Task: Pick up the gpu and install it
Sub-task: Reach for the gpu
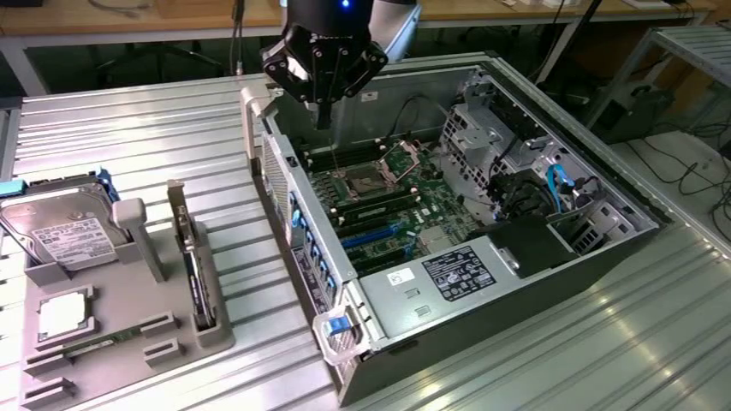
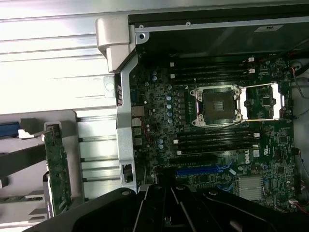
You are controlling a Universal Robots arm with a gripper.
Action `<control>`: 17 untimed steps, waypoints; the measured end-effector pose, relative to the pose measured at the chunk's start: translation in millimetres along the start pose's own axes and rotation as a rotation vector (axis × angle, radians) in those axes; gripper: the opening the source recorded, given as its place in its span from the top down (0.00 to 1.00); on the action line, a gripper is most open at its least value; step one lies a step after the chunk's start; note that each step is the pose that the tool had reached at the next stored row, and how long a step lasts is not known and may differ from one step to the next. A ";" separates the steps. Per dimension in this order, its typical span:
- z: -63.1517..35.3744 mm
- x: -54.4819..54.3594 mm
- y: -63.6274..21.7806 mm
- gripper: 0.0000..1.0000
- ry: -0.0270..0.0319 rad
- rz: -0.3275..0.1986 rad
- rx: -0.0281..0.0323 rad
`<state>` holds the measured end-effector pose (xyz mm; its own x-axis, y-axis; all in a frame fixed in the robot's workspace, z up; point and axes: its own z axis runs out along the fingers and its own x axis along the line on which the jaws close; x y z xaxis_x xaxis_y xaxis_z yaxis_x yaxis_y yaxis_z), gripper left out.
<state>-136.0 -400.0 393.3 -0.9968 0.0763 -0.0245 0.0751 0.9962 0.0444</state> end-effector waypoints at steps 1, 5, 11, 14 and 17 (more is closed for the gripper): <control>0.0 0.5 -0.1 0.89 0.0000 0.000 0.0000; -0.1 2.4 -0.3 0.89 0.0000 0.000 0.0001; -0.1 4.6 -0.7 0.89 0.0000 0.000 0.0000; -0.2 5.3 -0.8 0.89 0.0001 0.000 0.0000; -0.2 6.1 -0.9 0.89 0.0000 0.000 0.0000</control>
<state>-142.2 -400.4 393.3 -0.9968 0.0762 -0.0244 0.0751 0.9962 0.0444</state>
